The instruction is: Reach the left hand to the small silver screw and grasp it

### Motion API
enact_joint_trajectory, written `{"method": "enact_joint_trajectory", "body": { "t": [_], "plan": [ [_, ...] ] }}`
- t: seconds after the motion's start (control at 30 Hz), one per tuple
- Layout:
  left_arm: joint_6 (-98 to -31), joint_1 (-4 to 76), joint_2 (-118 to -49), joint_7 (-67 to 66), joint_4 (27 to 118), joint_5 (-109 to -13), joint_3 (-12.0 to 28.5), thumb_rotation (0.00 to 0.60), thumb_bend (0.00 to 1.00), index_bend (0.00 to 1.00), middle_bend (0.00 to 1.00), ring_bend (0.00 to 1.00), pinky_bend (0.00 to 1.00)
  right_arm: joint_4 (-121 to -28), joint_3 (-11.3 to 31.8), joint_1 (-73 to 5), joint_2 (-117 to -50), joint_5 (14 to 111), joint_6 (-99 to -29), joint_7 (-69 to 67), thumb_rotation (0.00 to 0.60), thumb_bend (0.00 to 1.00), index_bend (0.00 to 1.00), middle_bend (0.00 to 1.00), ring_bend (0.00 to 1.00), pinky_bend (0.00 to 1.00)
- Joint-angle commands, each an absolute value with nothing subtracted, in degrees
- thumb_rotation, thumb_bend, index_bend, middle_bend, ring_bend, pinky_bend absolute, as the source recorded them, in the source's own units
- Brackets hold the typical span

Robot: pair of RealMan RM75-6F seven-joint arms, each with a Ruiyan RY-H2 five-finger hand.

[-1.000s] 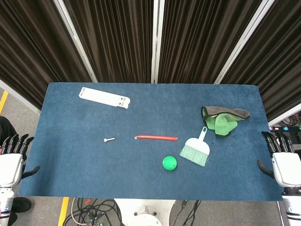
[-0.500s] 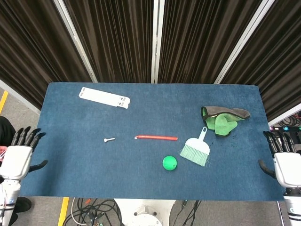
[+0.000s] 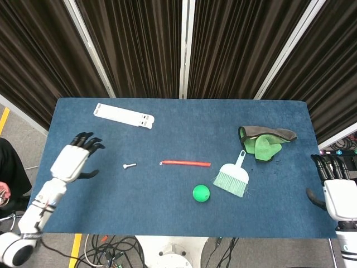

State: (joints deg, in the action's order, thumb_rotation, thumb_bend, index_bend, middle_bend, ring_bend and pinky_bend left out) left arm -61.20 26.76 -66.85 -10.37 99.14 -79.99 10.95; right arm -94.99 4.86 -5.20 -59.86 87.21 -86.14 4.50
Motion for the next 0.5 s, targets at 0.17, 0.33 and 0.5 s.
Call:
{"method": "enact_joint_trajectory", "body": {
  "t": [0.17, 0.33, 0.5],
  "plan": [
    [-52.57, 35.40, -78.24, -20.14, 93.73, -64.20, 13.34, 0.600, 0.24, 0.35, 0.21, 0.08, 0.11, -95.55, 5.00, -5.60, -59.67, 86.93, -85.52, 5.24, 0.600, 0.18, 0.04, 0.12, 0.00, 0.00],
    [-50.85, 39.18, -83.41, -25.09, 91.06, -55.88, 13.23, 0.600, 0.25, 0.39, 0.21, 0.08, 0.11, -95.76, 5.02, -5.69, -59.57, 86.40, -85.09, 5.54, 0.600, 0.18, 0.04, 0.12, 0.00, 0.00],
    [-50.85, 42.44, -87.04, -29.87, 88.85, -48.64, 13.02, 0.600, 0.27, 0.40, 0.21, 0.08, 0.10, -95.96, 5.08, -5.69, -59.42, 86.00, -84.94, 5.77, 0.600, 0.18, 0.04, 0.12, 0.00, 0.00]
  ]
}}
